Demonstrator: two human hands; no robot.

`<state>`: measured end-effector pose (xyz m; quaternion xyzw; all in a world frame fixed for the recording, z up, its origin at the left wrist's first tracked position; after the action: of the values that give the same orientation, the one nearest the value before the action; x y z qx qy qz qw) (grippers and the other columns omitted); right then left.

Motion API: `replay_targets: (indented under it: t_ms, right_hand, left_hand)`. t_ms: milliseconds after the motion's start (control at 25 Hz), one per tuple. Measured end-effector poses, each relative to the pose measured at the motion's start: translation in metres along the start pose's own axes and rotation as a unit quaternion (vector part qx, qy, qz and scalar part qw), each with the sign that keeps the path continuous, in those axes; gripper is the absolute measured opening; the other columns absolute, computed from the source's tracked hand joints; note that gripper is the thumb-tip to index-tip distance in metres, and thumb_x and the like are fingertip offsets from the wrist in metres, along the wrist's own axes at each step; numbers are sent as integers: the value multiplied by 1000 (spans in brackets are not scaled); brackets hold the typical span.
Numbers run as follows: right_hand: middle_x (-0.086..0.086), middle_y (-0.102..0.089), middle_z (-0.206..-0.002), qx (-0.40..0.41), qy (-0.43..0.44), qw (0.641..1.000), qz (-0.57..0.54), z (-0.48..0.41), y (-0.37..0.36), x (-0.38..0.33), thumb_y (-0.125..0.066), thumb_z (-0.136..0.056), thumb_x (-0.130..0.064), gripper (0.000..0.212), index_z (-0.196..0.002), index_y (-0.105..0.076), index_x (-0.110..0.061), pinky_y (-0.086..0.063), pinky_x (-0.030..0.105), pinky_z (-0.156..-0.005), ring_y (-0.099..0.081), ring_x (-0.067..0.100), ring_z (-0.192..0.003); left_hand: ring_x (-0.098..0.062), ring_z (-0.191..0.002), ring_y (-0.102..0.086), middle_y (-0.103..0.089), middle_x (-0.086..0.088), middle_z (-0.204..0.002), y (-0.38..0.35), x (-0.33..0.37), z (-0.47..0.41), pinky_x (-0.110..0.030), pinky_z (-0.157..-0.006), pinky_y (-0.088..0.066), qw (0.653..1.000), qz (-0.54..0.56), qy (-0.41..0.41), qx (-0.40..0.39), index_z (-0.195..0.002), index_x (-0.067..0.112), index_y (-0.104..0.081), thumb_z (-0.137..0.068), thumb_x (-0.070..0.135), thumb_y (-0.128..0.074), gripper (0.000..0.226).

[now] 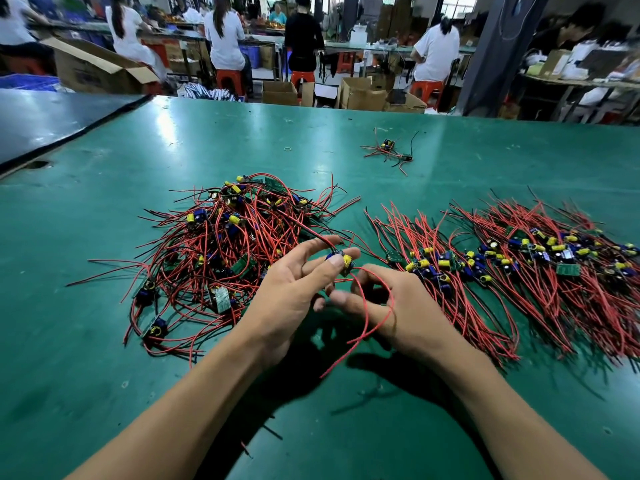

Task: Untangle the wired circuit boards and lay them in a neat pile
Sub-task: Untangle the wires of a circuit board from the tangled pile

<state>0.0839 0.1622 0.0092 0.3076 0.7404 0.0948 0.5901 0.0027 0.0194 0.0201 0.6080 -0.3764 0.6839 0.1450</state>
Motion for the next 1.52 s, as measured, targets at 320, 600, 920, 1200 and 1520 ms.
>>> replay_targets:
  t_ms: [320,600,920,1200,1520]
  right_hand:
    - [-3,-55,-64,92,-100,909,-394,-9,-8,-9,-60,-88,-45,28,-71,-69,-24,-31,16,-39,-39,7,-41]
    - [-1,-54,-72,2,-166,852,-496,-4,1,-11,-67,-79,-46,25,-73,-65,-22,-23,23,-50,-38,5,-46]
    - [-3,-48,-65,-56,-176,872,-454,-3,2,-8,-82,-74,-49,45,-86,-56,-15,-6,48,-71,-31,15,-58]
    - [18,-61,-96,-22,-207,890,-406,-3,2,-3,-79,-80,-39,27,-91,-69,-16,-24,35,-65,-48,19,-66]
    - [3,-67,-77,-80,-176,880,-435,-2,4,-3,-76,-80,-37,25,-94,-78,-17,-46,29,-55,-56,13,-56]
  left_hand:
    - [-12,-73,-65,-75,-2,-104,-2,-1,3,-19,-56,-46,998,-30,-47,17,-103,19,-72,-67,24,-78,36]
    - [-17,-45,-57,-65,-9,-66,-10,0,7,-23,-44,-47,996,54,68,-32,-81,12,-73,-85,32,-57,26]
    - [-17,-53,-67,-74,-7,-84,-12,0,7,-25,-48,-53,984,85,137,-79,-84,16,-79,-73,44,-67,32]
    - [-21,-61,-70,-73,-13,-95,-8,-5,5,-26,-52,-56,989,67,122,-49,-103,10,-73,-73,32,-73,37]
    - [-22,-63,-67,-72,-16,-86,-7,-5,6,-28,-58,-56,986,61,133,-76,-95,12,-77,-78,25,-67,24]
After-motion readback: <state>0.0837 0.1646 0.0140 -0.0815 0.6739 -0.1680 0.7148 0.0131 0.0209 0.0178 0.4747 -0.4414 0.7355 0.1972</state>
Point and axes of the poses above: each hand's wrist, its own z-axis away from the middle knuckle, its own y-axis out of the back of the hand, x = y × z, the point moved 1 cm from there along -z, towards the middle knuckle
